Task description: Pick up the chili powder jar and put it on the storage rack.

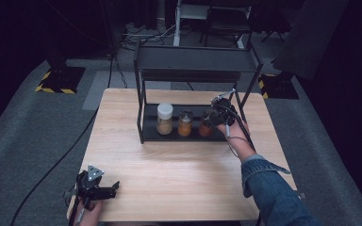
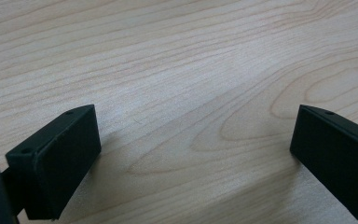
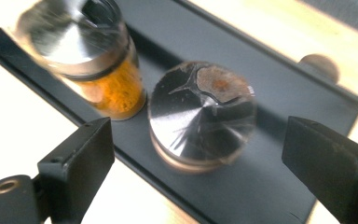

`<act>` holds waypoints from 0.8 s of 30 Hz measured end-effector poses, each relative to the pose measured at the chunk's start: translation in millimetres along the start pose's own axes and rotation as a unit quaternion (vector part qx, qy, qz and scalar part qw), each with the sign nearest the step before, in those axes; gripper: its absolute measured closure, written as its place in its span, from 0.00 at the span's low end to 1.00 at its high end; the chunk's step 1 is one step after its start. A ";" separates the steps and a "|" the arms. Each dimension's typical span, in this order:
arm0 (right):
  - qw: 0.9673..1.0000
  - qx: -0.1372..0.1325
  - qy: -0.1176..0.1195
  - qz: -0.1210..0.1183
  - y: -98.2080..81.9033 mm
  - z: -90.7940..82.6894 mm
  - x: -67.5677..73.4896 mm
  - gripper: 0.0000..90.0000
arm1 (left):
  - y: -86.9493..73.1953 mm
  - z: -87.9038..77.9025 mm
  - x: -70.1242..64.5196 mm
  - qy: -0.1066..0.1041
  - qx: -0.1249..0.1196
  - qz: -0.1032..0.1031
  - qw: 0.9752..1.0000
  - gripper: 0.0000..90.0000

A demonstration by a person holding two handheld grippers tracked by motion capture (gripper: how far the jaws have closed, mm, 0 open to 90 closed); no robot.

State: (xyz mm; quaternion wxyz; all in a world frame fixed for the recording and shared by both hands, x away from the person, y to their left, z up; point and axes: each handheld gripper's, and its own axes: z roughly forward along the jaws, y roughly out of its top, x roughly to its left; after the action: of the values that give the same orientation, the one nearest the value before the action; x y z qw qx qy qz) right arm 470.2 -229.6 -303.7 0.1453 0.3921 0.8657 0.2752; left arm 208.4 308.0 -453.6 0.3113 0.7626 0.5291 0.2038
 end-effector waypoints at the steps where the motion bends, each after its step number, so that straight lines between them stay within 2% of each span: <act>1: 1.000 -0.003 -0.001 -0.002 -0.6 -6.5 0.6 0.09 | 0.0 0.0 0.0 0.000 0.000 0.000 1.000 0.02; 6: 0.999 -0.033 0.000 0.004 -12.4 -37.8 -0.6 0.07 | -0.1 0.0 -0.1 0.000 0.000 -0.001 1.000 0.02; 13: 0.999 -0.054 -0.003 -0.001 -29.8 -68.9 4.5 0.05 | -0.1 0.0 0.0 0.000 0.000 0.000 1.000 0.02; 24: 0.997 -0.082 0.001 -0.012 -63.5 -103.2 9.1 0.03 | 0.0 0.0 0.0 0.000 0.000 0.000 1.000 0.02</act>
State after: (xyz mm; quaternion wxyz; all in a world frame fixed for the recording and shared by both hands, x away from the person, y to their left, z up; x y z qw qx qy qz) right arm 378.1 -294.5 -258.4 0.1793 0.3683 0.8450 0.3437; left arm 208.4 307.9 -453.6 0.3115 0.7625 0.5292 0.2038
